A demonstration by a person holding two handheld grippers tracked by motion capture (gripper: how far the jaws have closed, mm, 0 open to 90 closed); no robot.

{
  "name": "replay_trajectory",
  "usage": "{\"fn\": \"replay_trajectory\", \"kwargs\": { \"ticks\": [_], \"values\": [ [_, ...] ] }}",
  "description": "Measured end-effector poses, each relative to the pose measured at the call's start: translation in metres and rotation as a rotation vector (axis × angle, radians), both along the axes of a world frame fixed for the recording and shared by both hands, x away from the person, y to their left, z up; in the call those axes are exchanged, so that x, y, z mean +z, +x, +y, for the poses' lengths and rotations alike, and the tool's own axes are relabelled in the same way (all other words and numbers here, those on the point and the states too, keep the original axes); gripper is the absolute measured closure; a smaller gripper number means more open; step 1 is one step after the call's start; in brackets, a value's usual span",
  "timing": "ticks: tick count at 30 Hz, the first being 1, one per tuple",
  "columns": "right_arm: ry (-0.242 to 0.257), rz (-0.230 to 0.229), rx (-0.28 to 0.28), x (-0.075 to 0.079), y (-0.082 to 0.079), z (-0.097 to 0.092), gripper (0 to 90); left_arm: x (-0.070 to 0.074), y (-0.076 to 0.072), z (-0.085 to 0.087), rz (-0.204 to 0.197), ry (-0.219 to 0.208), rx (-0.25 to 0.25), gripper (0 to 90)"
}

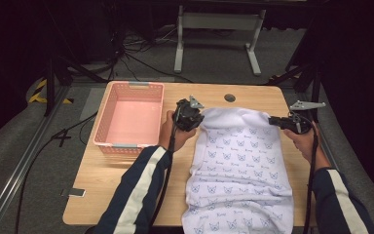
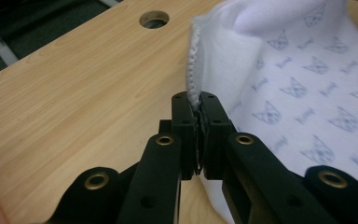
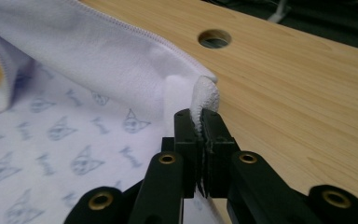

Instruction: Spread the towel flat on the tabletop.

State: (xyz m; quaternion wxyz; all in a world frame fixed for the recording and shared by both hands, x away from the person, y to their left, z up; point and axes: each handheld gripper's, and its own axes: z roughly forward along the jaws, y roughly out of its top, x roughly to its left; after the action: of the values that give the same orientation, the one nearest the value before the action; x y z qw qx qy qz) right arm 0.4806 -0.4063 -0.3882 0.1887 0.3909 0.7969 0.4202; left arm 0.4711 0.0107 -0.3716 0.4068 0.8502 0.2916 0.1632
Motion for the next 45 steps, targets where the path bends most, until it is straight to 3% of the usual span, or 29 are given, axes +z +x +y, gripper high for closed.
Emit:
{"fn": "replay_trajectory", "kwargs": {
  "ticks": [5, 7, 9, 11, 13, 16, 17, 19, 21, 23, 25, 26, 28, 30, 32, 34, 38, 41, 43, 45],
  "values": [
    [0.05, -0.038, 0.127, 0.014, -0.045, -0.004, 86.2, -0.005, -0.047, 0.034, -0.01, -0.038, -0.052, 86.6],
    [0.045, -0.043, 0.176, 0.015, -0.064, -0.005, 86.2, -0.011, -0.064, 0.042, -0.017, -0.052, -0.074, 86.6],
    [0.075, -0.034, 0.228, 0.014, -0.082, -0.007, 86.2, -0.019, -0.084, 0.047, -0.006, -0.063, -0.13, 86.5],
    [0.069, -0.016, 0.281, 0.008, -0.103, -0.008, 86.1, -0.03, -0.107, 0.046, 0.018, -0.073, -0.181, 86.5],
    [0.059, 0.008, 0.346, 0.0, -0.123, -0.007, 86.1, -0.041, -0.127, 0.041, 0.033, -0.031, -0.25, 86.4],
    [0.037, 0.071, 0.396, -0.017, -0.148, -0.007, 86.1, -0.055, -0.151, 0.031, 0.084, -0.002, -0.317, 86.0],
    [0.003, 0.096, 0.417, -0.025, -0.156, -0.006, 86.1, -0.057, -0.155, 0.028, 0.089, 0.009, -0.324, 85.7],
    [-0.023, 0.128, 0.429, -0.036, -0.166, -0.004, 86.1, -0.064, -0.159, 0.023, 0.106, 0.07, -0.335, 85.7],
    [-0.07, 0.155, 0.434, -0.046, -0.172, 0.001, 86.1, -0.073, -0.161, 0.017, 0.077, 0.162, -0.314, 85.8],
    [-0.108, 0.158, 0.416, -0.052, -0.173, 0.006, 86.1, -0.083, -0.158, 0.012, 0.099, 0.212, -0.301, 85.8],
    [-0.124, 0.156, 0.405, -0.053, -0.172, 0.008, 86.1, -0.086, -0.157, 0.009, 0.081, 0.216, -0.282, 86.3],
    [-0.14, 0.15, 0.388, -0.054, -0.169, 0.009, 86.1, -0.085, -0.154, 0.006, 0.045, 0.259, -0.259, 86.3],
    [-0.19, 0.139, 0.322, -0.061, -0.16, 0.012, 86.2, -0.087, -0.146, 0.003, 0.004, 0.29, -0.201, 87.0],
    [-0.147, 0.138, 0.291, -0.064, -0.149, 0.012, 86.3, -0.086, -0.128, 0.005, 0.019, 0.281, -0.144, 87.3],
    [-0.18, 0.108, 0.258, -0.063, -0.135, 0.017, 86.3, -0.086, -0.113, 0.002, 0.012, 0.315, -0.086, 87.4],
    [-0.218, 0.085, 0.231, -0.062, -0.116, 0.025, 86.4, -0.084, -0.093, -0.004, -0.011, 0.362, -0.036, 87.4],
    [-0.274, 0.041, 0.156, -0.061, -0.062, 0.036, 86.5, -0.084, -0.055, -0.011, -0.012, 0.385, 0.043, 87.4],
    [-0.29, 0.034, 0.085, -0.061, -0.025, 0.038, 86.5, -0.084, -0.032, -0.012, -0.004, 0.373, 0.08, 87.4],
    [-0.303, 0.025, 0.037, -0.061, -0.002, 0.041, 86.5, -0.084, -0.015, -0.013, 0.005, 0.358, 0.137, 87.4],
    [-0.297, 0.023, 0.005, -0.062, 0.013, 0.044, 86.6, -0.083, -0.002, -0.014, 0.028, 0.336, 0.158, 87.3]
  ]
}}
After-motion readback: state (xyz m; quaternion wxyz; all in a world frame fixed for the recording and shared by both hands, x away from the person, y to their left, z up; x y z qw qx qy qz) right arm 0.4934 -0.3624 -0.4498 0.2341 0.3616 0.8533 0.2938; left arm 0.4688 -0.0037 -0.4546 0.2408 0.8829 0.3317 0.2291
